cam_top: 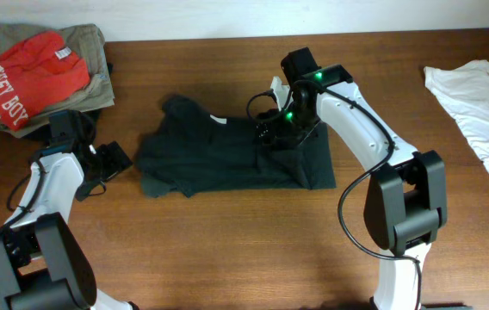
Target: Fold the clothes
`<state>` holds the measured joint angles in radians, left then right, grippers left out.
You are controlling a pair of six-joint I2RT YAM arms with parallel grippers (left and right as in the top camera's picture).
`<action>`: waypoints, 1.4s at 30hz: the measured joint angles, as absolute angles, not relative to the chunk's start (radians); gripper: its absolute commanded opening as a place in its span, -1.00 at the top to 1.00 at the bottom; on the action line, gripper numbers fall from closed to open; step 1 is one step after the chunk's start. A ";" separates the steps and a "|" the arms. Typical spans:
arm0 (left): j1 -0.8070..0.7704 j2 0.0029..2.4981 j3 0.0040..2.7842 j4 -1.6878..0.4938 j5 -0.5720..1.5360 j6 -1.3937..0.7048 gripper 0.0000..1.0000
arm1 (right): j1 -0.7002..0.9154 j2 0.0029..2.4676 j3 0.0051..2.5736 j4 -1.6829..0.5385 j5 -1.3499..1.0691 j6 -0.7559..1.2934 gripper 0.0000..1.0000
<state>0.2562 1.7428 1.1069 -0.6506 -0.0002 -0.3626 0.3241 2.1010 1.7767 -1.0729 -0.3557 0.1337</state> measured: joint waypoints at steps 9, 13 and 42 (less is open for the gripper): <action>0.256 1.743 1.107 -0.657 0.000 -0.363 -0.93 | 0.056 2.101 1.908 -1.314 -0.355 0.099 0.02; 0.256 1.743 1.107 -0.653 0.000 -0.363 -0.93 | 0.048 2.101 1.897 -1.320 -0.356 0.072 0.52; 0.256 1.743 1.104 -0.690 0.000 -0.363 -0.93 | 0.202 2.090 1.915 -0.989 -0.501 0.203 0.44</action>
